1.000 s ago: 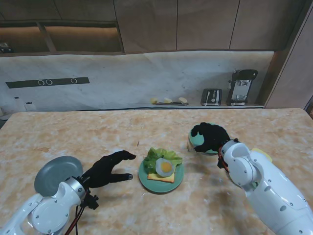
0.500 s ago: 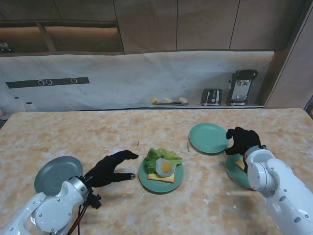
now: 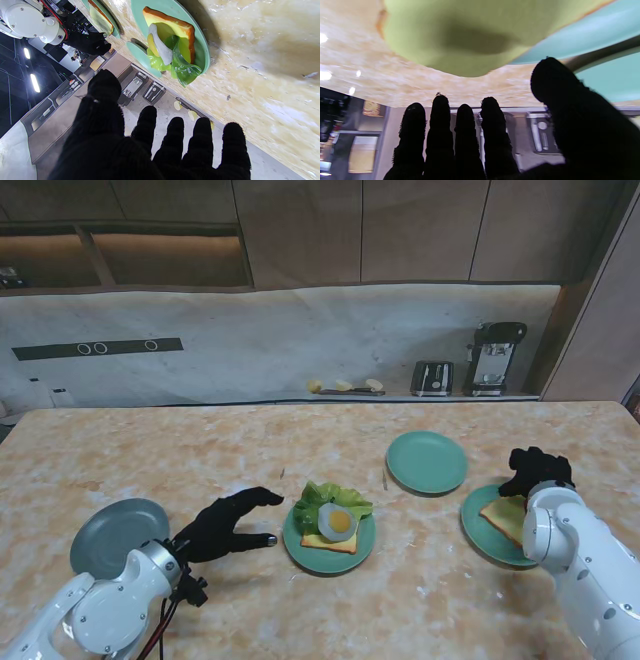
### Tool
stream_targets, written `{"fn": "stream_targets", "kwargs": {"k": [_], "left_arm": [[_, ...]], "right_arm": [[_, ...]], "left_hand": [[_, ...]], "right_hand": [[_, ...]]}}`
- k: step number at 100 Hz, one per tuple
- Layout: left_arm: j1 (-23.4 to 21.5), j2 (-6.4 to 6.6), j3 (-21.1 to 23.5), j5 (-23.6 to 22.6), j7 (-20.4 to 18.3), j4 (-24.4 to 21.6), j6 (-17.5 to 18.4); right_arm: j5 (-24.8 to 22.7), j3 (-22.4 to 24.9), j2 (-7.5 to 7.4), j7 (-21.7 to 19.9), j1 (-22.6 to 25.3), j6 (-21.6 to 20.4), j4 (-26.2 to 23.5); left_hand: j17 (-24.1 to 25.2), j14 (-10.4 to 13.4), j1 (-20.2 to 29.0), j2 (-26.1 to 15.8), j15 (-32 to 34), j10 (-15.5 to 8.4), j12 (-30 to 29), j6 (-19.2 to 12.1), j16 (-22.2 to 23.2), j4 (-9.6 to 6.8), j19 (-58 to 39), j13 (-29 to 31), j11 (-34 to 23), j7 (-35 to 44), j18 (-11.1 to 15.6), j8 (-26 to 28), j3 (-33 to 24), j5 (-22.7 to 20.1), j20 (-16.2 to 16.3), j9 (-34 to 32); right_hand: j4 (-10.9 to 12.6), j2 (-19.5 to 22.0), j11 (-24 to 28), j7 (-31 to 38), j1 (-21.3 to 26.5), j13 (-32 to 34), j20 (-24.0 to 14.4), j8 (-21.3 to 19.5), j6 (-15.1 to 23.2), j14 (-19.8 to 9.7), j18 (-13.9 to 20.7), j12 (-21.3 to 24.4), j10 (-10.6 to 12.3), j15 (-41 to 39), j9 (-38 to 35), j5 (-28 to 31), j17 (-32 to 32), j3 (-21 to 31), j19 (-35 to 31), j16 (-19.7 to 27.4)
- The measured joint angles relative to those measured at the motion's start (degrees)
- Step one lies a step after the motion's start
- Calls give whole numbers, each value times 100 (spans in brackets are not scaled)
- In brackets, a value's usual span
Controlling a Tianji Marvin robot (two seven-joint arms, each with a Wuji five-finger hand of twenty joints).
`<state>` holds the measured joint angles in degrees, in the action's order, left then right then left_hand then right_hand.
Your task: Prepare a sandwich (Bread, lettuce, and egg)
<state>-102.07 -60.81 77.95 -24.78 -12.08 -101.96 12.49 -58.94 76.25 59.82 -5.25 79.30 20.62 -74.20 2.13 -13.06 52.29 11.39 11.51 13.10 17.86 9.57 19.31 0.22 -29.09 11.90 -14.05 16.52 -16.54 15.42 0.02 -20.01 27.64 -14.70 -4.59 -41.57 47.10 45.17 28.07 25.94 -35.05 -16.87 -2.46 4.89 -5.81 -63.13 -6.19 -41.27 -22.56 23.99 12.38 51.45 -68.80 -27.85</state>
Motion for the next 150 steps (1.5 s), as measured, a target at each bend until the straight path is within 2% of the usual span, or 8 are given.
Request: {"fn": "stream_targets", "kwargs": {"k": [42,58,74,91,114,135,143,150], "left_arm": [[60,5,-63,21,-48,10,-8],[79,7,-80,4,-70,-8,-7],[77,9,-72,-43,-75,-40,10],[60,11,-59,-101,-72,-68,25],[43,13,-43,-127,-57,-74,75],[43,13,-52,-119,-51,-75,84],[41,13,-52,-119,-51,-76,89],[37,14,-52,-119,-51,-82,89]], "right_arm": [[122,129,-53,-387,-125,716,216],[140,0,-98,-840,-186,1257,200],[667,-99,-101,-744,-263,1466,229],[696,-140,-85,-748,-299,1546,250],[916,-123,-53,-664,-284,1752,210],[1181,-117,-37,-653,-273,1972,133],[1464,-117,-19,-574,-284,2079,139],[1457,-120,1,-537,-288,2086,148]], "left_hand": [[0,0,0,0,0,0,0,0,0,0,-21,0,0,0,0,0,0,0,0,0],[0,0,0,0,0,0,0,0,0,0,-21,0,0,0,0,0,0,0,0,0],[0,0,0,0,0,0,0,0,0,0,-23,0,0,0,0,0,0,0,0,0],[0,0,0,0,0,0,0,0,0,0,-28,0,0,34,0,0,0,-1,0,0],[0,0,0,0,0,0,0,0,0,0,-30,0,0,39,0,1,0,-3,0,0],[0,0,0,0,0,0,0,0,0,0,-31,0,0,40,0,1,0,-5,0,0],[0,0,0,0,0,0,0,0,0,0,-31,0,0,41,0,1,0,-6,0,0],[0,0,0,0,0,0,0,0,0,0,-31,0,0,41,0,7,0,-7,0,0]], "right_hand": [[71,286,-9,-250,-49,-33,1,143,-244,58,2,0,-15,0,-1,-79,5,-564,-1,0],[72,379,-9,-316,-127,24,2,203,-382,94,27,0,-55,-14,-12,-79,100,-697,-19,1],[74,436,-10,-389,-283,31,2,215,-426,132,23,0,-119,-69,-15,-74,101,-1093,-74,1],[75,498,-11,-439,-502,211,2,216,-433,200,23,0,-184,-97,-364,86,285,-1205,-143,1],[122,494,20,-199,-648,820,2,205,-557,408,-101,0,-413,-380,-955,668,851,-1267,-443,-17],[123,491,143,-127,-742,1549,85,-276,-579,556,-355,0,-572,-600,-1499,1138,1551,-1257,-769,-78],[124,491,168,-25,-743,1671,138,-403,-598,586,-413,0,-603,-628,-1565,1217,1674,-1257,-781,-83],[124,491,209,-5,-746,1686,156,-530,-586,587,-414,0,-604,-662,-1565,1254,1701,-1257,-788,-92]]}}
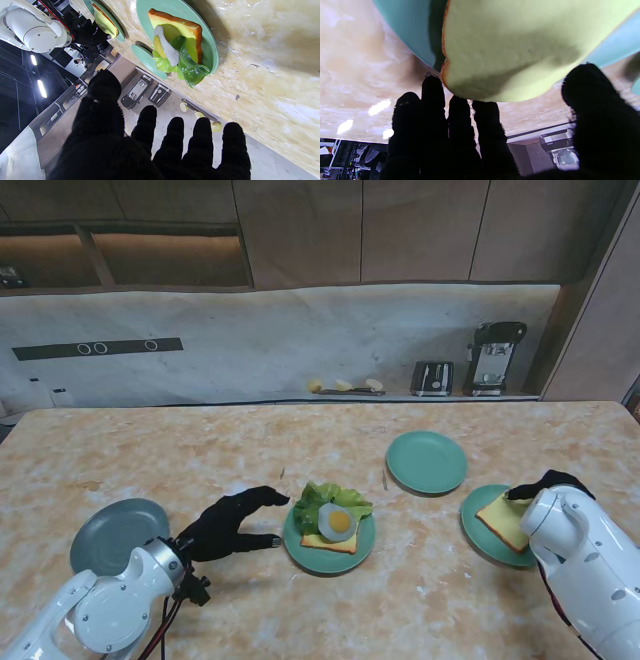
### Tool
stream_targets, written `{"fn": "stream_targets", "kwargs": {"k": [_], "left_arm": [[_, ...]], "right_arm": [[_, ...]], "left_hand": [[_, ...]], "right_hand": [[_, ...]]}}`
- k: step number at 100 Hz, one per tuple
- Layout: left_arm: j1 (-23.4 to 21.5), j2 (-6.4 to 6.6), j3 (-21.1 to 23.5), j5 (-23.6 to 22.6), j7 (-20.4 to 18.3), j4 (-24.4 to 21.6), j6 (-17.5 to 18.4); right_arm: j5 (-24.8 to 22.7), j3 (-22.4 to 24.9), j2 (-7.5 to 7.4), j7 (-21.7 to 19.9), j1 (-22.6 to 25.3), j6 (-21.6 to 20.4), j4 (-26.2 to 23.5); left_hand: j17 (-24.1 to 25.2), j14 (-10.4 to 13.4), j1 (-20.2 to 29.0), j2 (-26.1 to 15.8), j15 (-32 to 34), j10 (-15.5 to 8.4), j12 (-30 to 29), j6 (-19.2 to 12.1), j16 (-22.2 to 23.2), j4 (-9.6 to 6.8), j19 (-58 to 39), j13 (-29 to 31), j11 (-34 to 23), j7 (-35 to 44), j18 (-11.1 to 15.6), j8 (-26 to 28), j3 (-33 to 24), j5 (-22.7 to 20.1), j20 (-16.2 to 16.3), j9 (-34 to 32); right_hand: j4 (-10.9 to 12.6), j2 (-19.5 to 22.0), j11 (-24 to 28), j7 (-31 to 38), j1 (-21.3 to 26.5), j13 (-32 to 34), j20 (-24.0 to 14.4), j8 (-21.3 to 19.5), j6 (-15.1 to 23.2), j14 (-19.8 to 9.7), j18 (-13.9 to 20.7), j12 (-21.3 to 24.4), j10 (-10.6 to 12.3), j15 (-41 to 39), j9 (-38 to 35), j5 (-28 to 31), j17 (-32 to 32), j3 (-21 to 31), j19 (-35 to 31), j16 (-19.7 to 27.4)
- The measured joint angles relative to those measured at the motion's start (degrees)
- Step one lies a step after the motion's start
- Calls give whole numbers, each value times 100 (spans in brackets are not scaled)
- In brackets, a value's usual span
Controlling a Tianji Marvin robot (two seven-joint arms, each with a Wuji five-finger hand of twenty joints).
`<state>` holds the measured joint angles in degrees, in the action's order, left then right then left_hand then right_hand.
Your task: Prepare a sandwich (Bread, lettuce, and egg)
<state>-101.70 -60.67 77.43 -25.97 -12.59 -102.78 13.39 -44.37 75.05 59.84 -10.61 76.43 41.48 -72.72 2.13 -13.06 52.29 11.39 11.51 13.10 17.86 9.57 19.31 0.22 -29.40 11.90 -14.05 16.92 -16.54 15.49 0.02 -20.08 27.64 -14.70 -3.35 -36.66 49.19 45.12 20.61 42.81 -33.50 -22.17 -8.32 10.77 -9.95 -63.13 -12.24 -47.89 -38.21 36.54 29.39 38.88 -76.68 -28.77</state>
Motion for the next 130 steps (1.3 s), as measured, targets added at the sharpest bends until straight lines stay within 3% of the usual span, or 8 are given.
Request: {"fn": "stream_targets", "kwargs": {"k": [16,35,43,57,61,84,116,130], "left_arm": [[-10,1,3,-11,-1,-12,8],[-22,2,2,-32,0,-18,7],[-23,4,0,-32,-7,-22,6],[-23,5,-1,-33,-10,-23,6],[-23,5,-2,-38,-10,-23,6],[-21,6,-4,-51,-13,-23,-4],[-28,6,16,-59,-7,-23,-4],[-39,5,30,-58,2,-23,-4]], "right_arm": [[-141,-42,3,-34,11,106,-22],[-177,-123,3,19,6,176,-16],[-239,-170,2,19,-10,207,5],[-289,-233,4,86,-43,266,46],[-296,-244,5,113,-48,272,57],[-346,-258,15,154,-59,241,65],[-126,-171,78,366,14,184,-72],[451,39,150,486,120,5,-229]], "left_hand": [[0,0,0,-1,0,0,0,0,0,0,-2,0,0,69,0,50,0,-70,0,0],[0,0,0,-1,0,0,0,0,0,0,-2,0,0,69,0,50,0,-70,0,0],[0,0,0,-1,0,0,0,0,0,0,-3,0,0,69,0,51,0,-70,0,0],[0,0,0,-1,0,0,0,0,0,0,-6,-1,0,69,0,51,0,-70,0,0],[0,0,2,-1,0,0,0,0,0,0,-15,-1,0,69,0,51,0,-70,0,0],[0,0,93,-1,0,0,0,0,0,0,-51,-1,0,69,0,51,0,-70,0,0],[0,0,93,-1,0,0,0,0,0,0,-60,-1,0,69,0,52,0,-70,0,0],[0,0,93,-1,0,0,0,0,0,0,-61,-1,0,69,0,52,0,-70,0,0]], "right_hand": [[0,-1,210,232,58,0,79,-511,16,-14,30,0,0,-281,10,-100,20,-6,-191,-108],[4,-311,660,798,1121,84,112,-1004,172,-232,261,0,20,-845,201,-396,254,-144,-424,-385],[-22,-683,853,980,1347,116,113,-1137,218,-329,370,0,49,-1125,201,-437,395,471,-588,-527],[-256,-1288,1078,1342,1357,232,89,-1353,378,-409,445,0,155,-1438,194,-436,607,1745,-784,-667],[-256,-1334,1140,1430,1364,286,64,-1391,447,-457,487,0,186,-1536,145,-424,672,1840,-840,-672],[-1017,-1385,1433,2298,1952,919,-140,-1040,813,-710,624,0,362,-2055,-446,-251,1320,1857,-1215,-852],[-1008,-1547,1733,2923,2239,1569,-295,-1031,1100,-872,639,0,513,-2518,-998,92,1989,2167,-1532,-901],[-643,-1676,1869,3063,2241,1570,-382,-1157,1101,-877,639,0,516,-2752,-1000,92,1996,2497,-1677,-884]]}}
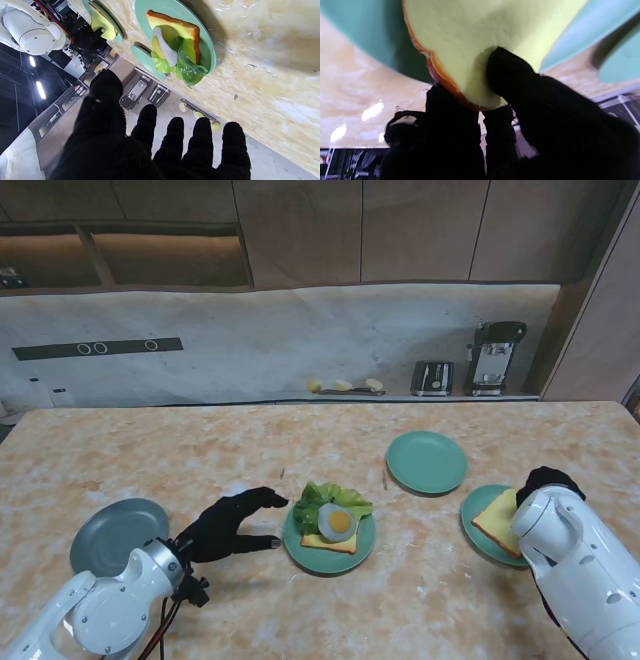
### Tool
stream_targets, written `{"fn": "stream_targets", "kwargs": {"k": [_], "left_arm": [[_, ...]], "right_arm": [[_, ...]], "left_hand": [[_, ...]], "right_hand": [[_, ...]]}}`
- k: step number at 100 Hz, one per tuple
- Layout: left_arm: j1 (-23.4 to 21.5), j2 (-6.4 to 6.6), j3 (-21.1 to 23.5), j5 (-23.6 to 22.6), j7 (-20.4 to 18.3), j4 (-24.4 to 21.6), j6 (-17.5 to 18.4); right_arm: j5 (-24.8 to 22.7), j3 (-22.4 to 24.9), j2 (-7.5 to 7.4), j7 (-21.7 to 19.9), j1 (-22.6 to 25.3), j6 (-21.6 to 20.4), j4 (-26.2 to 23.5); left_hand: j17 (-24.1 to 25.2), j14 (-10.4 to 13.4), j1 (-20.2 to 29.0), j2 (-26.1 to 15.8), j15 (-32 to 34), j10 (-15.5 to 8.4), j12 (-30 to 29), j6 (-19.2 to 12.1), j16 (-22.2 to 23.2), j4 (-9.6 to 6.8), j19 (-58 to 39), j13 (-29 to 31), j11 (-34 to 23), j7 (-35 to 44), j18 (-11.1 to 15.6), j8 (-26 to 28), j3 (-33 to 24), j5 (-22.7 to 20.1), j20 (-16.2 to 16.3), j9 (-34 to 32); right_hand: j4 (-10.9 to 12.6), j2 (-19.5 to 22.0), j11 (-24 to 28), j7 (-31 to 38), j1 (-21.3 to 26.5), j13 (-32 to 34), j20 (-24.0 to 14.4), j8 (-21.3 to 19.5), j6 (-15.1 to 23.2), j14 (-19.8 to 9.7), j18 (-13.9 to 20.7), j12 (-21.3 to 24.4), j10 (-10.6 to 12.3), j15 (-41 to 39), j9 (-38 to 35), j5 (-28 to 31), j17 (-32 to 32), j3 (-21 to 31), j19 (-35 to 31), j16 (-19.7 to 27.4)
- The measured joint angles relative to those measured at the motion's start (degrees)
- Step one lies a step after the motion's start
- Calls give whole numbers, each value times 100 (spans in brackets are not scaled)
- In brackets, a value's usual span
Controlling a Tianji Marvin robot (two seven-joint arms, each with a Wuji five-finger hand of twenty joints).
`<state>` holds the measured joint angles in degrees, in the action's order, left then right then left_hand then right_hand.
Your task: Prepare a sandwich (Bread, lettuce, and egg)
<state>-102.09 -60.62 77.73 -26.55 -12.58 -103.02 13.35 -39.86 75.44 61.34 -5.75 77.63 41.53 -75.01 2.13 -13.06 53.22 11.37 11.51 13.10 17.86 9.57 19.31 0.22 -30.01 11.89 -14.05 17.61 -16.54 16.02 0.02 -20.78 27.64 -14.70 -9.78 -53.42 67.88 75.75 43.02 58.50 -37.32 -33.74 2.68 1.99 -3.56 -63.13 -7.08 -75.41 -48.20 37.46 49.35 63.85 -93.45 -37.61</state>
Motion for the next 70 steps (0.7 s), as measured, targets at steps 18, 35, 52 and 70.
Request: {"fn": "stream_targets", "kwargs": {"k": [18,35,52,70], "left_arm": [[-15,-1,17,2,-1,-11,-4],[-31,-1,33,7,0,-17,-3],[-57,-3,50,16,17,-34,-3],[-82,-6,69,12,48,-43,-3]], "right_arm": [[-83,128,35,-3,215,-280,-409],[-69,295,60,45,421,-715,-769],[18,451,72,28,599,-1161,-1137],[272,563,66,-203,670,-1648,-1402]], "left_hand": [[0,0,0,0,0,0,0,0,0,0,0,0,0,0,0,0,0,0,0,0],[0,0,0,0,0,0,0,0,0,0,0,0,0,0,0,0,0,0,0,0],[0,0,0,0,0,0,0,0,0,0,0,0,0,0,0,0,0,0,0,0],[0,0,0,0,0,0,0,0,0,0,0,0,0,0,0,0,0,0,0,0]], "right_hand": [[169,-47,61,53,11,79,-24,-24,1,-7,0,0,2,-87,-41,1,93,155,-69,82],[283,-345,77,57,143,309,-24,-77,-1,-9,-29,0,6,-159,-246,235,320,407,-151,173],[414,-839,120,62,147,522,-135,-338,-9,-8,-72,0,56,-324,-472,495,552,929,-288,209],[513,-1196,166,63,155,675,-272,-574,-24,-12,-123,-1,81,-500,-647,703,725,1321,-419,209]]}}
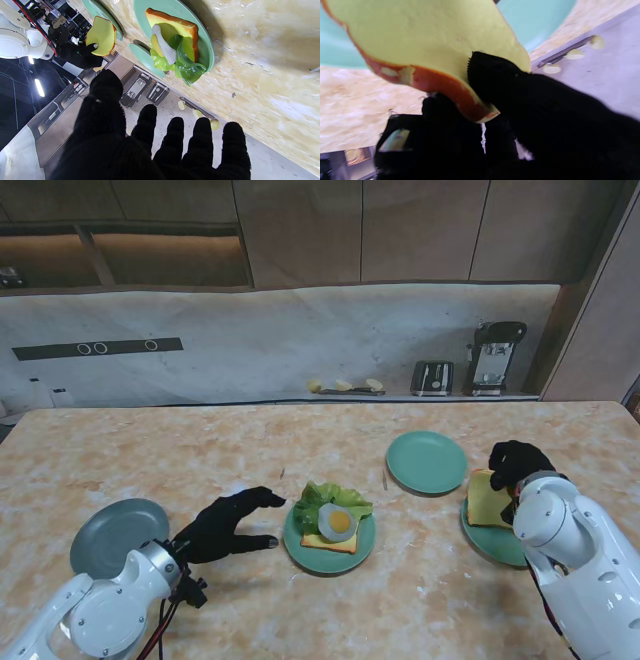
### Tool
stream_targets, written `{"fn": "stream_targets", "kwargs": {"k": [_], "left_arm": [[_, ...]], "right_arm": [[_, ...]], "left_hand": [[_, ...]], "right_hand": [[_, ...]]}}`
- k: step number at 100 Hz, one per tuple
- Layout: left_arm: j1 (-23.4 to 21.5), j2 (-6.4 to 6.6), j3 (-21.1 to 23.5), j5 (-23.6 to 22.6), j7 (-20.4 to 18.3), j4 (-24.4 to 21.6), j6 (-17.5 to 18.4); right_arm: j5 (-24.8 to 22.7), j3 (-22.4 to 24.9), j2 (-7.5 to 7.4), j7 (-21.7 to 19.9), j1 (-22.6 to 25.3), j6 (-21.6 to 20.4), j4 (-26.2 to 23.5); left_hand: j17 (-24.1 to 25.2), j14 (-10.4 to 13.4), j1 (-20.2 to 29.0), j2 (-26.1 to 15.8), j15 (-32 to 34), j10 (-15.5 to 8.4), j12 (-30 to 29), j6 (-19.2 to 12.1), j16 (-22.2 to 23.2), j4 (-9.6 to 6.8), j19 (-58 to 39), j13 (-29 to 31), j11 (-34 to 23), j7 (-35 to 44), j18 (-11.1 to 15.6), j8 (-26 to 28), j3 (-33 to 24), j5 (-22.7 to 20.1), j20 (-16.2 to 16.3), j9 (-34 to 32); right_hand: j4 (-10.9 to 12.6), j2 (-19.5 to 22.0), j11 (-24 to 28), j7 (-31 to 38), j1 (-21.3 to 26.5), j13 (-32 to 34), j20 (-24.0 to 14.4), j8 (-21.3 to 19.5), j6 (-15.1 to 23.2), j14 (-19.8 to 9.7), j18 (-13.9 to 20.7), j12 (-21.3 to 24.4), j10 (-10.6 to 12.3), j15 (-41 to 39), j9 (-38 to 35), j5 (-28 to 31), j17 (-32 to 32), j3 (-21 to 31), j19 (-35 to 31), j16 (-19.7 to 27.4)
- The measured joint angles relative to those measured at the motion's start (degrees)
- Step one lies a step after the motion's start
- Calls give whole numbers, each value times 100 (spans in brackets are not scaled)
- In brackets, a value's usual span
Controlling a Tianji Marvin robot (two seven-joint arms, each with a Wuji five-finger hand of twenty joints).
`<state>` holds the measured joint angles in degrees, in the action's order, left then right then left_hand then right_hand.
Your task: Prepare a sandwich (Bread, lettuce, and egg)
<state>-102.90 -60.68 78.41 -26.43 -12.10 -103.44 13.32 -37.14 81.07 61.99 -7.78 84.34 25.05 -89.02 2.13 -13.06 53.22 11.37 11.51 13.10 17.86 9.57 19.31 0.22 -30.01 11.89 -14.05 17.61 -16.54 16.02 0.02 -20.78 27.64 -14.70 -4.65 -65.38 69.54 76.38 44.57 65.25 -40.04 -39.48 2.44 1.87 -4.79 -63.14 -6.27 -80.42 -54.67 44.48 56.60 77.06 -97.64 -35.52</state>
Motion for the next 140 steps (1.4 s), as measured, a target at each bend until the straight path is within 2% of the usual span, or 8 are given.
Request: {"fn": "stream_targets", "kwargs": {"k": [23,50,59,89,96,110,121,140], "left_arm": [[-22,-4,18,-9,20,-17,-23],[-56,-7,43,-51,38,-50,-66],[-70,-9,55,-66,51,-58,-77],[-153,-16,125,-125,79,-109,-98],[-165,-16,136,-132,79,-116,-105],[-190,-16,163,-151,77,-132,-115],[-211,-16,189,-170,74,-148,-127],[-237,-16,212,-197,73,-160,-160]], "right_arm": [[843,103,-56,-559,18,-513,-251],[1713,57,-96,-921,-36,-587,-545],[1829,-18,-101,-1006,-86,-609,-591],[2869,-226,-56,-1019,-208,-501,-696],[3007,-353,-56,-1062,-271,-471,-691],[3776,-586,-31,-1170,-465,-467,-572],[4108,-720,28,-1217,-583,-427,-510],[4696,-1139,39,-1776,-1025,-396,-100]], "left_hand": [[0,0,0,0,0,0,0,0,0,0,0,0,0,0,0,0,0,0,0,0],[0,1,0,0,0,0,0,0,0,0,0,0,0,0,0,0,0,0,0,1],[0,1,0,0,0,0,0,0,0,0,0,0,0,0,0,0,0,0,0,1],[0,1,0,0,0,0,0,0,0,0,0,0,0,0,0,0,0,0,0,1],[0,1,0,0,0,0,0,0,0,0,0,0,0,0,0,0,0,0,0,1],[0,0,0,0,0,0,0,0,0,0,0,0,0,0,0,0,0,0,0,1],[0,1,0,0,0,0,0,0,0,0,0,0,0,0,0,0,0,0,0,1],[0,1,0,0,0,0,0,0,0,0,0,0,0,0,0,0,0,0,0,1]], "right_hand": [[2,-246,39,-18,133,112,-99,-14,-58,27,-85,-2,1,-182,-141,204,126,125,-57,-58],[2,-288,-21,-18,143,127,-109,-149,-55,71,-143,-2,-22,-170,-195,278,155,125,-65,-60],[3,-378,-23,-26,204,166,-109,-88,-103,73,-150,-2,-23,-162,-217,298,205,126,-65,-60],[3,-384,-107,-132,279,237,-174,-105,-193,139,-239,-3,-76,-102,-308,358,301,126,-65,-63],[3,-384,-108,-151,280,238,-223,-115,-201,142,-245,-3,-80,-100,-309,358,307,126,-62,-73],[3,-384,-109,-160,282,240,-242,-144,-202,144,-248,-3,-81,-98,-311,358,312,126,-60,-79],[3,-384,-113,-164,282,240,-246,-146,-203,147,-252,-4,-86,-96,-311,358,313,126,-59,-81],[3,-384,-139,-170,283,240,-252,-146,-215,167,-270,-4,-109,-70,-312,358,313,126,-52,-145]]}}
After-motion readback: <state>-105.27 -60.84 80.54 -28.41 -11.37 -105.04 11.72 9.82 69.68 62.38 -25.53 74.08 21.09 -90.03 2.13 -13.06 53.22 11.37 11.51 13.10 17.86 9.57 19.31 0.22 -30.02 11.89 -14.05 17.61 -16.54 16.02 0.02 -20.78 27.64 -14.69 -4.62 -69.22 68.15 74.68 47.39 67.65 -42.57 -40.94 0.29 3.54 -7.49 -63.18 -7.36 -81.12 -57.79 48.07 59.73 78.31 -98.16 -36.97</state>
